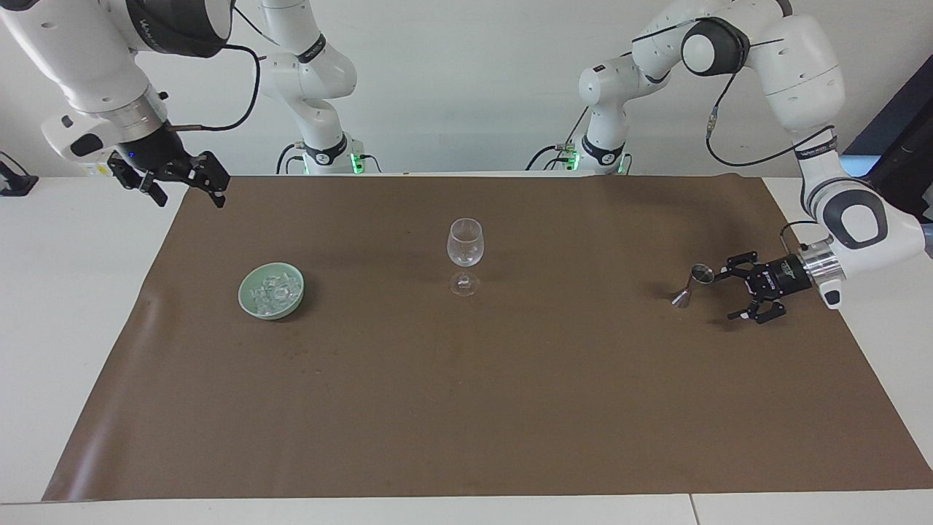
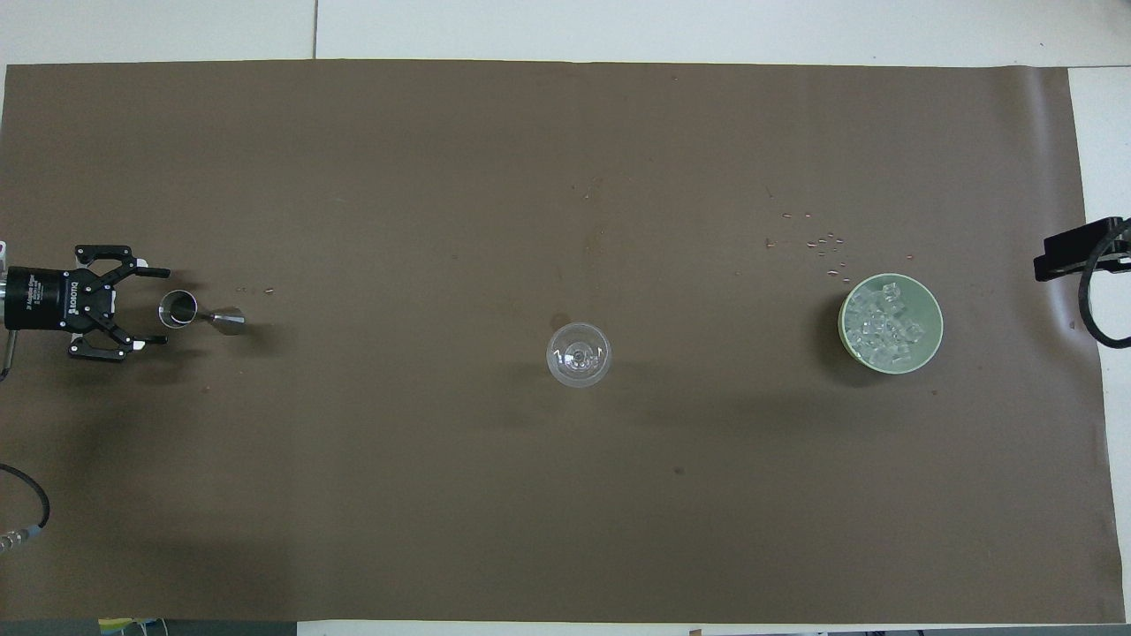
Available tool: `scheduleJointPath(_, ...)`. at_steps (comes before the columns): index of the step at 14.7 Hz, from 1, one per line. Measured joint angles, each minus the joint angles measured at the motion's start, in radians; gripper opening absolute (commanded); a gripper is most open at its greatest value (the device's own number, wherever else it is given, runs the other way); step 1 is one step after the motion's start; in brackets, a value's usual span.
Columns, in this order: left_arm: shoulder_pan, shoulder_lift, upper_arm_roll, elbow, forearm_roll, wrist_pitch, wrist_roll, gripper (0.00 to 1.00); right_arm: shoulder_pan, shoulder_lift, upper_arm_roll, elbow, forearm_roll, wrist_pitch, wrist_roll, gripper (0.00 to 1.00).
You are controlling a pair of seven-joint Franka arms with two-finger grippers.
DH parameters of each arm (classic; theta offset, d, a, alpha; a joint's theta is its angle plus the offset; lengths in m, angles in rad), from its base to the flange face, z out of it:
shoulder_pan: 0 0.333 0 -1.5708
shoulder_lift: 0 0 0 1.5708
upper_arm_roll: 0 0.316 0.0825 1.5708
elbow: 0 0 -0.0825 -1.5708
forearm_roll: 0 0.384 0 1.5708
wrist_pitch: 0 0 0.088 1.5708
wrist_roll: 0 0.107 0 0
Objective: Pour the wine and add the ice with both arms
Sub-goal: 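Reach the left gripper toward the small silver cup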
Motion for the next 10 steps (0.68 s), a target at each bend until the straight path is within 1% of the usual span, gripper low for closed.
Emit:
scheduleJointPath(2, 0.002, -0.025, 0.0, -0.053, -0.041, -0.001, 0.04, 1.0, 0.0, 0.0, 0.0, 0.0, 0.0, 0.0, 0.0, 1.0)
scheduleJointPath(5, 0.002, -0.049, -0.004, -0.102, -0.08, -0.003, 0.083, 1.0, 0.0, 0.0, 0.0, 0.0, 0.0, 0.0, 0.0, 1.0)
scheduleJointPath(10, 0.001, -0.077, -0.006, -0.205, -0.205, 0.012, 0.138, 1.0, 0.0, 0.0, 0.0, 0.0, 0.0, 0.0, 0.0, 1.0)
